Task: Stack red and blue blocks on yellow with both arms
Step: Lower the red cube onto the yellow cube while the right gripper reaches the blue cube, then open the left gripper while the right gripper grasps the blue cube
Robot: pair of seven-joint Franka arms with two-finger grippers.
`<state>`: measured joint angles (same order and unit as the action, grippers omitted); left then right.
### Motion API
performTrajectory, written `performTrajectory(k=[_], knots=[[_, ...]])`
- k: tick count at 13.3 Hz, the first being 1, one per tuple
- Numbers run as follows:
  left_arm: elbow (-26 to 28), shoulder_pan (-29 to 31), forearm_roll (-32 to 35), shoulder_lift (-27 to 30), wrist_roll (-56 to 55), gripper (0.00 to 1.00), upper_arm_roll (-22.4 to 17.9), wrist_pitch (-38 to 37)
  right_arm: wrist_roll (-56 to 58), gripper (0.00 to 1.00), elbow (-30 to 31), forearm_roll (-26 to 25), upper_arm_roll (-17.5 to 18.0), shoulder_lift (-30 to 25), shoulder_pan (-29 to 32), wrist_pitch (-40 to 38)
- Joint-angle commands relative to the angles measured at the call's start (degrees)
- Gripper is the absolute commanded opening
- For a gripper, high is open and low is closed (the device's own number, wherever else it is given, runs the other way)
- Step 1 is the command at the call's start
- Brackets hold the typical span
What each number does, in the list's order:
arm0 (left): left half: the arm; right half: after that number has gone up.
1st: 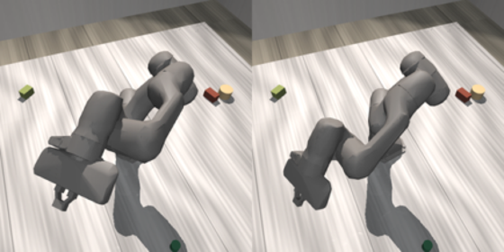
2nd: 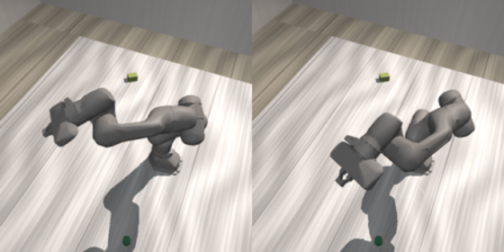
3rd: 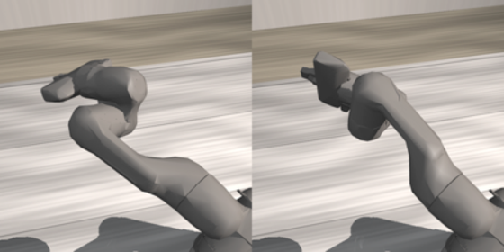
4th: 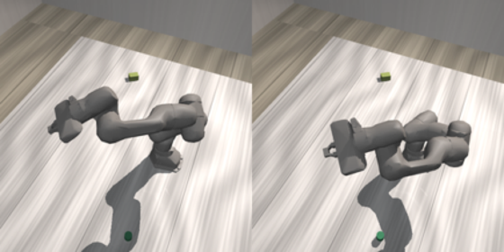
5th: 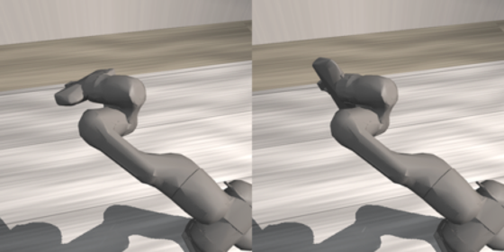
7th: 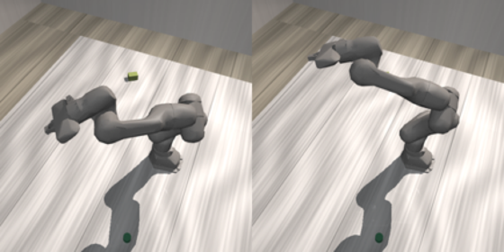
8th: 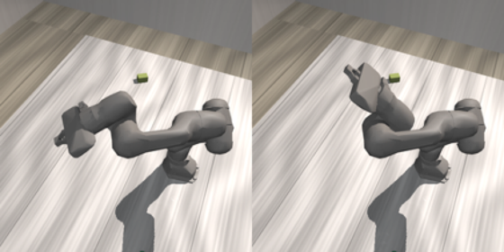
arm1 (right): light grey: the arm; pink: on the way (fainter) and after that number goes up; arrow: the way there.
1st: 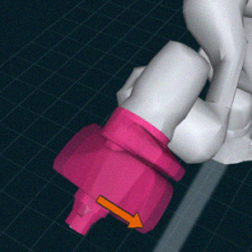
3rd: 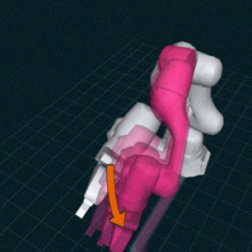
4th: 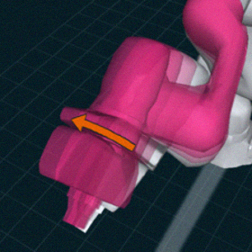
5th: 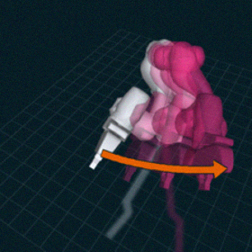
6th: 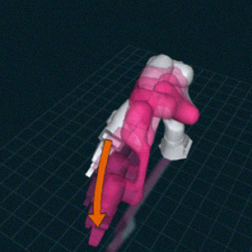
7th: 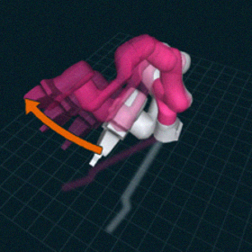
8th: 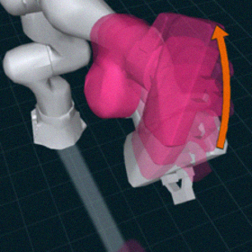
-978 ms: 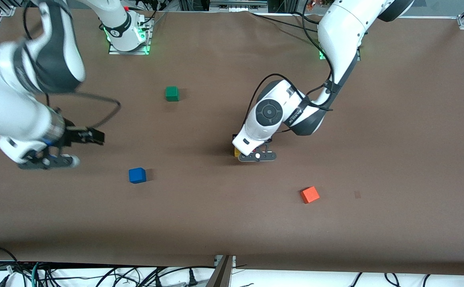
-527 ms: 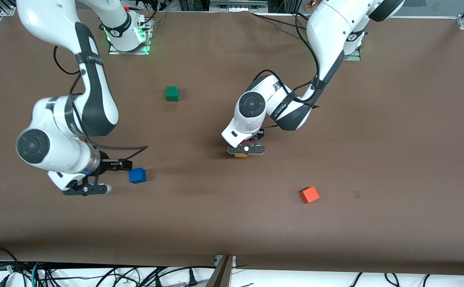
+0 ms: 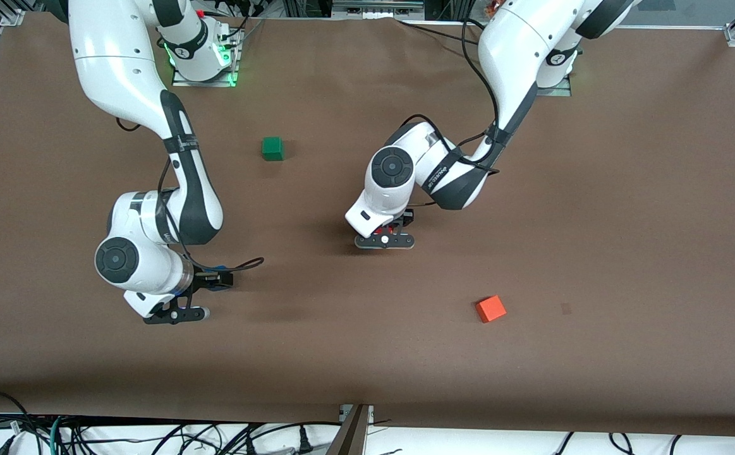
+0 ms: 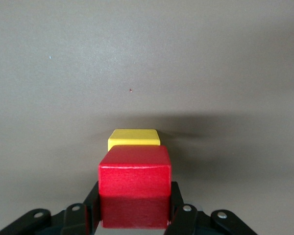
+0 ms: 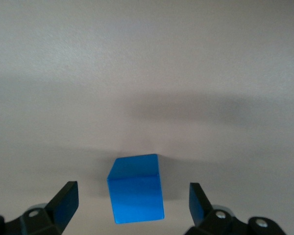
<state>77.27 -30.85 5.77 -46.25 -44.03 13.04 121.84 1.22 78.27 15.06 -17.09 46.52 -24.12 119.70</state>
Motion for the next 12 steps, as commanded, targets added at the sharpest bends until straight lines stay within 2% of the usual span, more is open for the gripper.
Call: performTrajectory(k=[1, 3, 4, 5, 8, 9, 10, 12], knots=[[-2.6, -1.2, 1.5, -1.1, -0.9, 0.18, -1.0, -1.2, 4.0, 1.0, 5.5, 0.9, 0.6, -1.2, -0.2, 4.9], [-2.6, -1.2, 1.6, -1.1, -0.9, 0.18, -1.0, -1.2, 5.3, 1.0, 7.1, 1.3, 0.7, -1.2, -0.2, 6.7], [-2.6, -1.2, 1.8, -1.3, -0.8, 0.25, -1.2, -1.2, 5.3, 0.99, 7.2, 1.5, 0.7, -1.1, -0.1, 6.7], [-2.6, -1.1, 2.7, -1.5, -0.8, 0.99, -1.2, -1.3, 5.3, 0.91, 7.2, 1.6, 0.7, -0.7, -0.1, 6.7], [-3.2, -0.5, 2.7, 0.1, -0.7, 1.0, -1.2, -2.2, 5.7, 0.52, 7.1, 1.7, 0.8, -0.7, 0.0, 6.6], [-4.0, -0.1, 2.6, 0.9, -0.7, 1.0, -1.2, -3.9, 5.7, 0.42, 6.9, 1.7, 0.8, -0.8, 0.0, 6.5], [-6.9, 0.4, 2.5, 1.1, -0.6, 1.0, -1.2, -8.7, 5.7, 0.38, 6.7, 1.7, 0.8, -0.8, 0.0, 6.5], [-15.3, 2.1, 2.7, 1.1, -0.4, 1.0, -1.2, -20.5, 5.9, 0.38, 6.2, 1.8, 0.7, -1.0, 0.4, 6.5]])
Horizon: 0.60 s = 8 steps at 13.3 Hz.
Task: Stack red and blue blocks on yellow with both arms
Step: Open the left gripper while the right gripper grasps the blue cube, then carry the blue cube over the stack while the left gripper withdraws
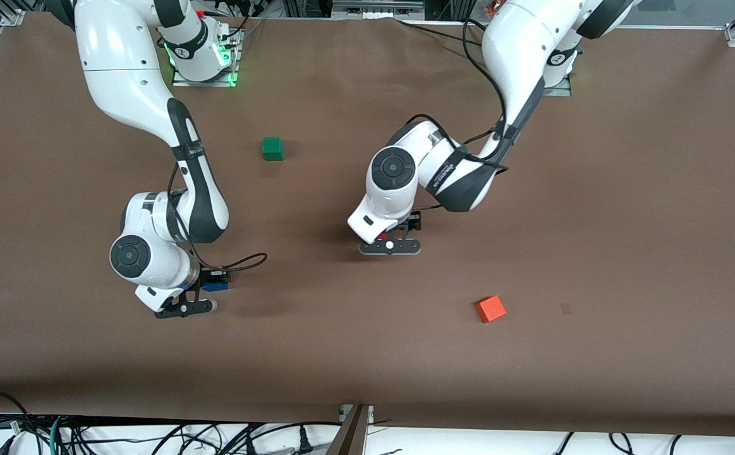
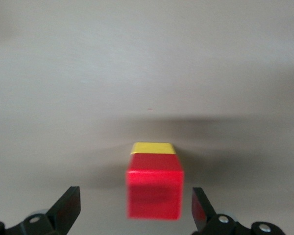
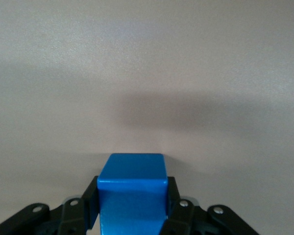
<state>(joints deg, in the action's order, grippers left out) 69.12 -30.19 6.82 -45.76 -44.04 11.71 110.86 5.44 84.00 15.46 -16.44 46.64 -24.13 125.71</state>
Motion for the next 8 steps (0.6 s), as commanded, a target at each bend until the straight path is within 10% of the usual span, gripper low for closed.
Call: performTrajectory(k=[1, 8], knots=[[-10.0, 2.8, 1.6, 0.7, -0.3, 1.0, 0.3, -13.4, 1.6, 0.38, -0.8, 1.3, 0.1, -1.5, 0.4, -0.3], [-11.7, 21.9, 1.3, 12.2, 20.3, 1.0, 0.4, -22.4, -7.9, 0.4, -15.3, 1.2, 0.3, -1.7, -5.0, -16.5]])
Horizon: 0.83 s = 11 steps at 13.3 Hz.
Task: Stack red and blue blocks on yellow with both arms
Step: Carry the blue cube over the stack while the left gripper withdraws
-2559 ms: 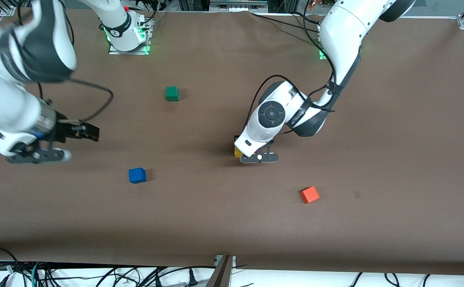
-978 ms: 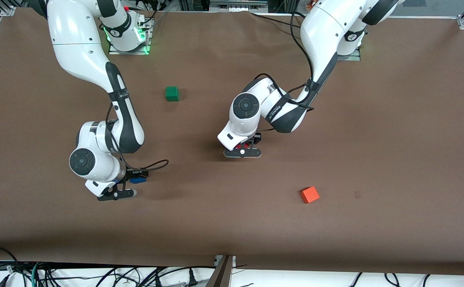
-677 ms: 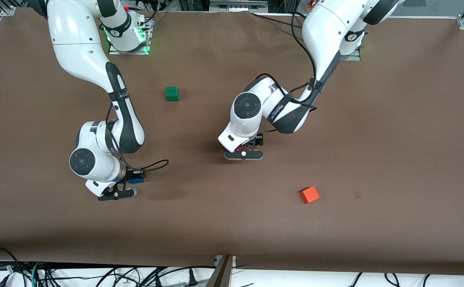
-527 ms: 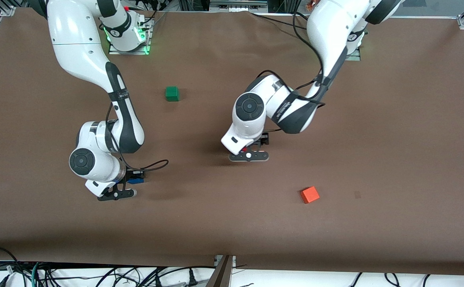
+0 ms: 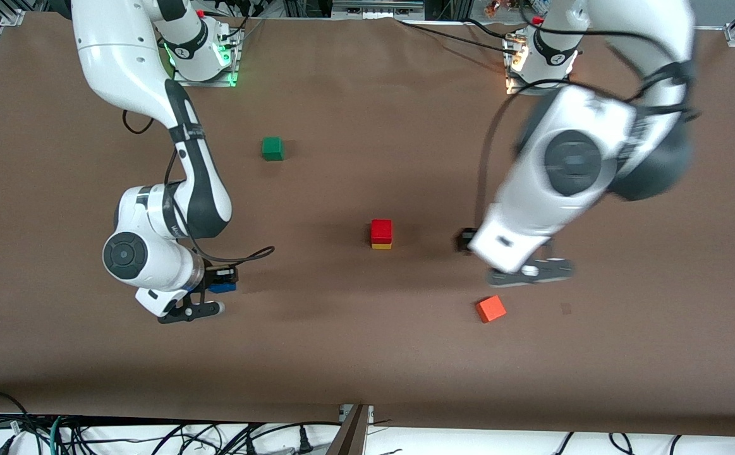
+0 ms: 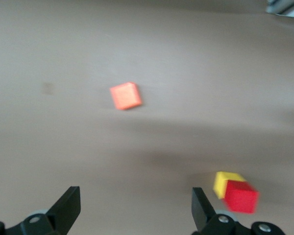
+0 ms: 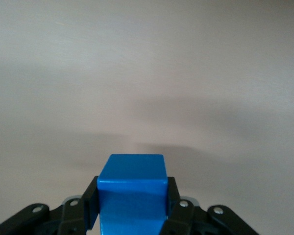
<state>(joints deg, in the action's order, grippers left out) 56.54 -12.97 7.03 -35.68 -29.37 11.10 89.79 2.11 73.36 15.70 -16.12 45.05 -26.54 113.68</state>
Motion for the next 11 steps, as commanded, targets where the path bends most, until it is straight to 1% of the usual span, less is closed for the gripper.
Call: performTrajectory(k=[1, 4, 5, 7, 9, 11], knots=[[0.9, 7.3, 1.1, 3.0, 7.6, 1.0, 1.0, -1.4, -8.7, 0.4, -6.5, 0.8, -0.1, -0.1, -5.2, -5.6], [0.8, 15.9, 0.5, 5.8, 11.4, 1.0, 1.7, -1.5, -20.1, 0.4, -7.4, 0.7, -0.3, -0.1, -13.2, -5.6], [0.9, 17.2, 0.7, 6.9, 14.0, 1.0, 1.6, -1.7, -25.4, 0.4, -9.3, 0.7, -0.1, 0.0, -16.1, -5.5], [1.2, 19.2, 0.6, 8.8, 16.7, 1.0, 1.3, -3.0, -32.7, 0.4, -9.9, 0.7, -0.1, 0.2, -20.5, -4.2], [1.1, 22.5, 0.5, 8.8, 17.0, 1.0, 1.6, -4.3, -36.2, 0.4, -9.9, 0.6, -0.2, -0.1, -23.8, -4.5], [1.1, 25.4, -1.7, 9.6, 18.5, 1.0, 1.6, -5.2, -39.6, 0.42, -9.9, 0.4, -0.3, -0.2, -26.4, -4.6]])
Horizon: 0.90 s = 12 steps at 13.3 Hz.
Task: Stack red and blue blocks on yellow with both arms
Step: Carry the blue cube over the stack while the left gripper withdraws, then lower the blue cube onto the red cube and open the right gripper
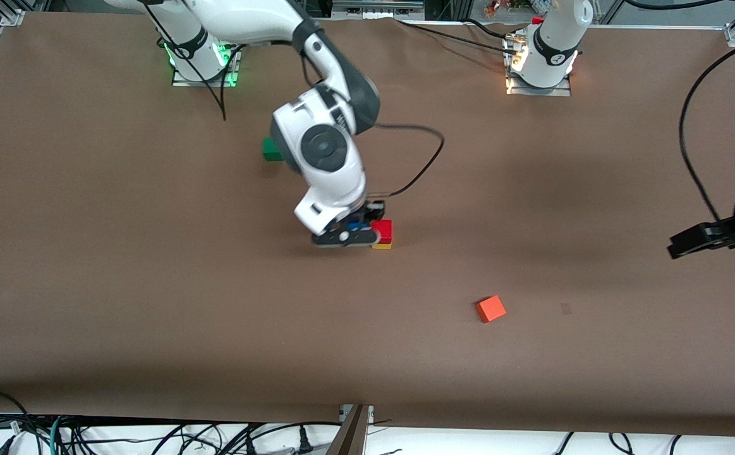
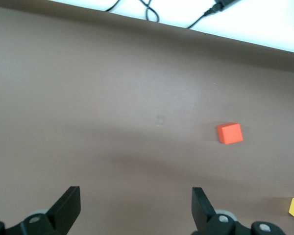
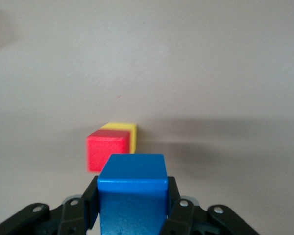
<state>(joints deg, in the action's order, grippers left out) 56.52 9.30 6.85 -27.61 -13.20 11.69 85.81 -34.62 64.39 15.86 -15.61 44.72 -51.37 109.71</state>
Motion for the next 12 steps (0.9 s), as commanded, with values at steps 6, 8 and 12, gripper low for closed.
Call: performTrajectory(k=[6, 8, 12], knots=[[1.2, 4.2, -1.7, 1.8, 3.0, 1.0, 0.5, -5.7, -4.2, 0.42, -0.4, -1.5, -0.8, 1.8, -2.9, 2.3], [1.2, 4.2, -1.8, 1.8, 3.0, 1.0, 0.5, -6.0, -4.1, 0.43, -0.5, -1.4, -0.8, 3.0, -2.9, 4.8], [1.2, 4.1, -1.8, 1.9, 3.0, 1.0, 0.8, -7.2, -4.2, 0.44, -0.5, -1.4, -0.6, 5.0, -3.5, 9.0]])
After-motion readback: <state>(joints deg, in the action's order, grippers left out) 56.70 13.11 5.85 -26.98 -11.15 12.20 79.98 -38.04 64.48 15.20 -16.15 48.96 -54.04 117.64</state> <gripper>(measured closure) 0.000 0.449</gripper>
